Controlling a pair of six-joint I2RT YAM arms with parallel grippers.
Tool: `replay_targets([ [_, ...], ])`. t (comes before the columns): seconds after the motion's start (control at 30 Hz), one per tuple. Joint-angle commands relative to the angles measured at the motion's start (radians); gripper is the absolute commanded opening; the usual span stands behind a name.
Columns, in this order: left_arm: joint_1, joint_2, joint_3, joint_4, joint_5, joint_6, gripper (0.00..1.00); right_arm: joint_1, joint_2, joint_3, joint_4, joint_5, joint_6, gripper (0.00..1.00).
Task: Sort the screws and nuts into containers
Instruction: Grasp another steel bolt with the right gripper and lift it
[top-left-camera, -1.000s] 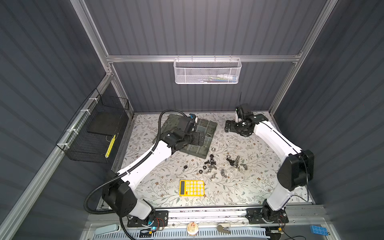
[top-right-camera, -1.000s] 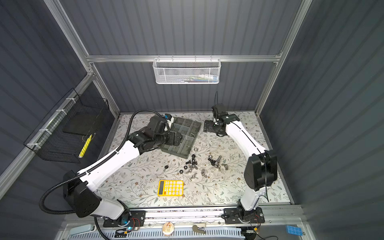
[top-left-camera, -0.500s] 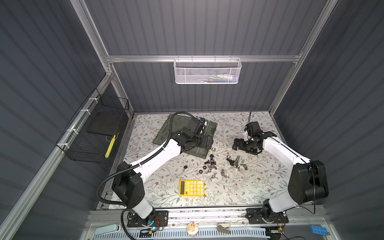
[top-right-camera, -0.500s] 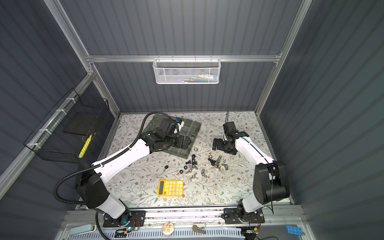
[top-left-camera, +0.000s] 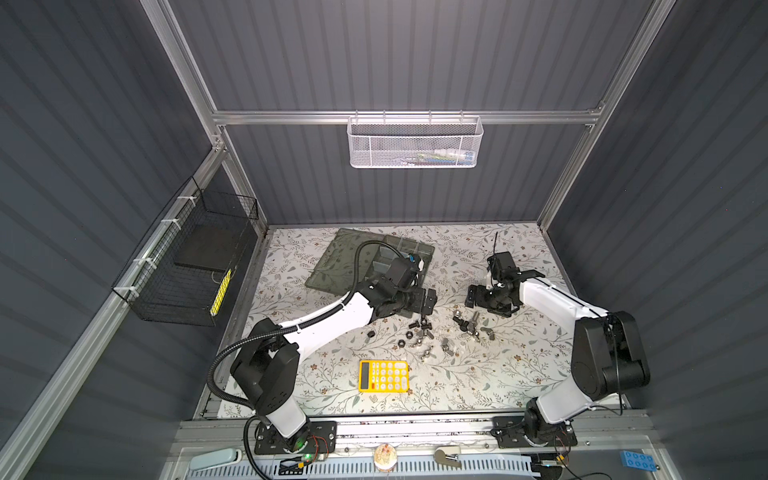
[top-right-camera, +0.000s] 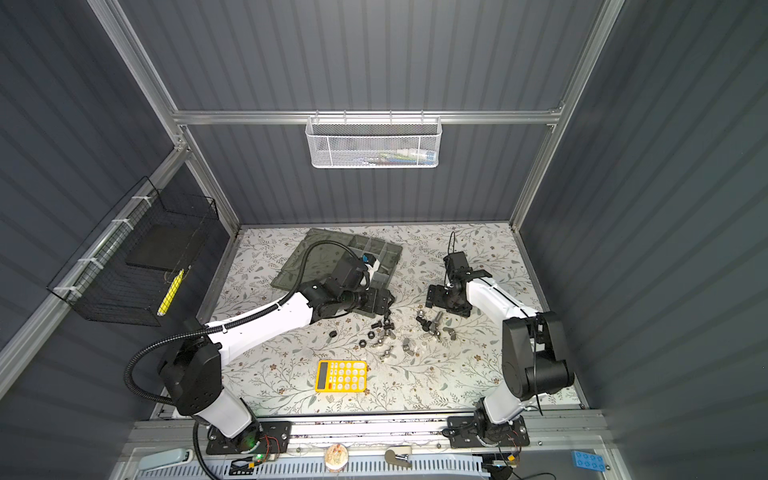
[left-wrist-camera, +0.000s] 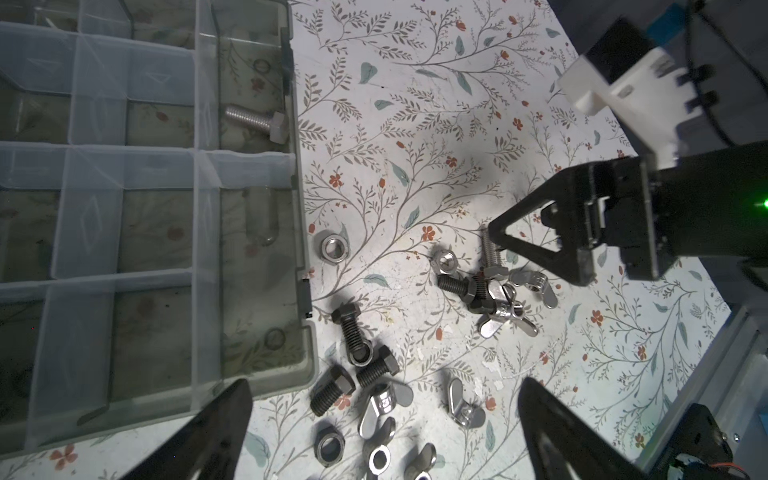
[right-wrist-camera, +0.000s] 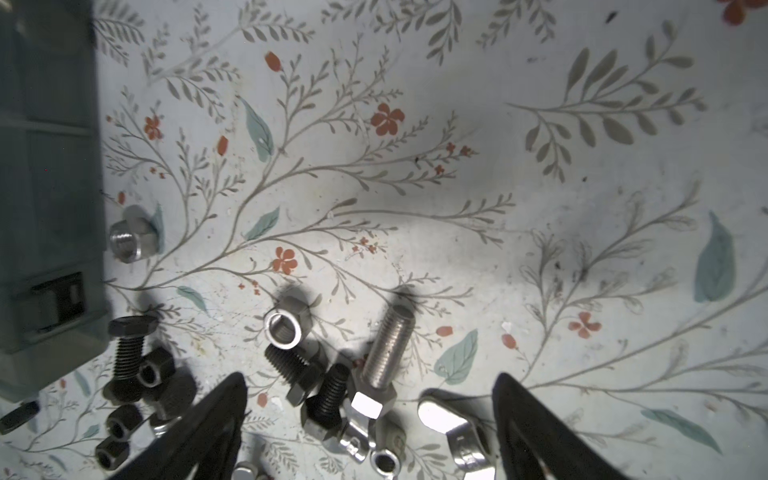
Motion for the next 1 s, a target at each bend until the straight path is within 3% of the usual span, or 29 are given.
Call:
replay_targets([
  [0.0, -0.014, -0.003, -0.014, 0.056, 0.0, -0.011, 1.0, 0.002, 0.021, -0.021, 0.023, 0.023, 0.036, 0.83],
  [0.4, -0.04, -0.023, -0.018, 0.058, -0.006, 0.004, 1.0, 0.02, 0.117, -0.014, 0.059, 0.025, 0.076, 0.53],
  [0.97, -0.044, -0.026, -0.007, 0.039, -0.038, 0.024, 1.0, 0.068, 0.162, 0.031, 0.012, 0.115, 0.076, 0.24],
])
